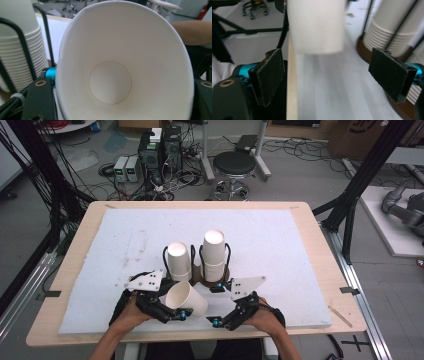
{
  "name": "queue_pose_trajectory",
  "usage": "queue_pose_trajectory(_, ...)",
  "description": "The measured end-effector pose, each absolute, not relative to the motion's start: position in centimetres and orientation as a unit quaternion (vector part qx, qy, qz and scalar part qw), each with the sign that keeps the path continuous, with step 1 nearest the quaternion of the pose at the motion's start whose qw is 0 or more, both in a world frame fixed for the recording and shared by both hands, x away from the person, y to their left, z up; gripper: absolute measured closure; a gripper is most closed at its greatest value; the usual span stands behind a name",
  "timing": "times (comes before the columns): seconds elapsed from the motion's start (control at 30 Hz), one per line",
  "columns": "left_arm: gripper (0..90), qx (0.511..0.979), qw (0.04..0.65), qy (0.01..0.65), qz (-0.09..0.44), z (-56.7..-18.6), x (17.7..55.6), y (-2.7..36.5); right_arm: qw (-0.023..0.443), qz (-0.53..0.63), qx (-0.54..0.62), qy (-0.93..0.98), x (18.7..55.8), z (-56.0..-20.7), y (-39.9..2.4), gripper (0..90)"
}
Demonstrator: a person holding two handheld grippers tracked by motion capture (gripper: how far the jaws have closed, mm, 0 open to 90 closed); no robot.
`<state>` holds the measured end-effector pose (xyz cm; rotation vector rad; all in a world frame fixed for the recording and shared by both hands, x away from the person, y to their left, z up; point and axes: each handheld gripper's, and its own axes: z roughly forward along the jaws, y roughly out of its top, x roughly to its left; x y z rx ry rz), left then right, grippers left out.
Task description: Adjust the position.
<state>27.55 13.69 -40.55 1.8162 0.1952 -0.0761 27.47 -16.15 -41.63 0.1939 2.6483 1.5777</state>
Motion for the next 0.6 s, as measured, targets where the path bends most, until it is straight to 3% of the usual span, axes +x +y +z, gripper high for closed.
queue_pose_trajectory(0.6,29.3,0.815,0.568,0.116,0.004,-39.9,27.7,14.9,0.145,0.574,0.221,0.775,27.8,-41.8,-23.4,13.8)
